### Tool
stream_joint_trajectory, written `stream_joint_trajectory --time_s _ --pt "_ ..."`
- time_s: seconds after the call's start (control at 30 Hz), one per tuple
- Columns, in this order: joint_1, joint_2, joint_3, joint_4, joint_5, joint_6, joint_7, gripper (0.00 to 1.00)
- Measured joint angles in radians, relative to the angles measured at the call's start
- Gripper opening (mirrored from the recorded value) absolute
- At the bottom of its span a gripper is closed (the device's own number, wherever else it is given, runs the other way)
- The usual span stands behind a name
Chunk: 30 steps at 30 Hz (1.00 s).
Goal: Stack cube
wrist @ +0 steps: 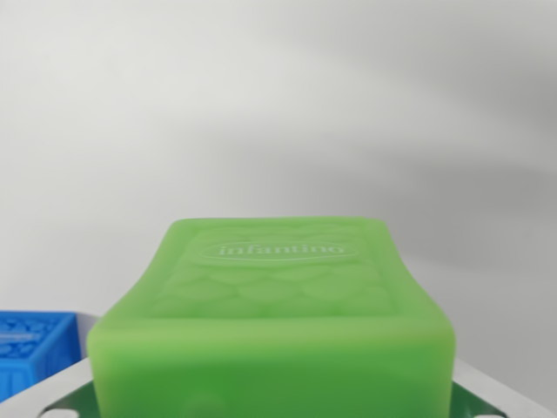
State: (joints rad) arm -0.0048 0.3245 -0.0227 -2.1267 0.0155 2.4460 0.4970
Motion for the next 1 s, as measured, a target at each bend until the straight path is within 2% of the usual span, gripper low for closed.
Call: stream_joint_trajectory --time_s 1.0 --pt "0.065 -0.106 0.001 -0.164 -0.003 0.058 0.073 0.0"
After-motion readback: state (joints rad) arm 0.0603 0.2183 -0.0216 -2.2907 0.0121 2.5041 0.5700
